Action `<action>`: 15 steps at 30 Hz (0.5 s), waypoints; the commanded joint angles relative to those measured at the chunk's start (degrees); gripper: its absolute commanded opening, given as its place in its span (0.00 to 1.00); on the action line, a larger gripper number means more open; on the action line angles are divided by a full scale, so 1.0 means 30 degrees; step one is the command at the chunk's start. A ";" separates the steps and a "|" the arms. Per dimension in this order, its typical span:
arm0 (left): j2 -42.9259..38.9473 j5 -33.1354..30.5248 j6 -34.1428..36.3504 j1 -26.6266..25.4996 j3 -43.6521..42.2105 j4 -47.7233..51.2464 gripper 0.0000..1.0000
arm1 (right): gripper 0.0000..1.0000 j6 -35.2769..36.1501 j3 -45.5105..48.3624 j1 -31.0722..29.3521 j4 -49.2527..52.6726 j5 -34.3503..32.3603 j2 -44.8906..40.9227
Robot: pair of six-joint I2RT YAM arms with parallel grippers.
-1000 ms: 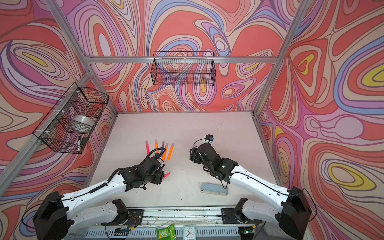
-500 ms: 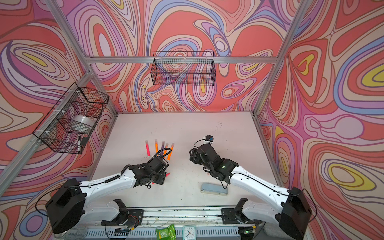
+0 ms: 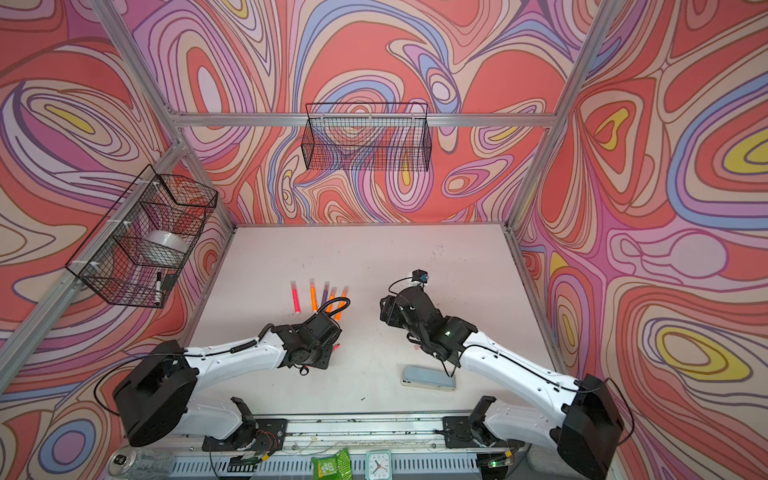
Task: Insert the pens into the pen caps
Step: 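Move the left gripper to the uncapped pink marker and grasp it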
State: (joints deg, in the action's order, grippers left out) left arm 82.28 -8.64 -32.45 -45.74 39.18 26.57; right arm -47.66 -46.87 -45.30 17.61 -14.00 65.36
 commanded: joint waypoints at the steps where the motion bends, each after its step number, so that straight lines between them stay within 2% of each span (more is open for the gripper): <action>1: 0.0673 0.0010 -0.0618 -0.0044 0.0388 0.1105 0.40 | 0.78 0.0022 0.0302 0.0160 0.0022 0.0096 -0.0082; 10: 0.0705 -0.0026 -0.0617 -0.0022 0.0556 0.1350 0.19 | 0.78 0.0004 0.0268 0.0218 -0.0273 0.0342 0.0181; 15: 0.0841 -0.0020 -0.0788 -0.0041 0.0768 0.1770 0.19 | 0.78 -0.0022 0.0294 0.0256 -0.0306 0.0360 0.0214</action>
State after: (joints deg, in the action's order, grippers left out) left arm 83.79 -7.97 -33.30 -45.80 40.69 27.68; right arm -47.66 -46.85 -44.93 17.28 -13.19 65.49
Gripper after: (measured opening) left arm 0.185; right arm 0.776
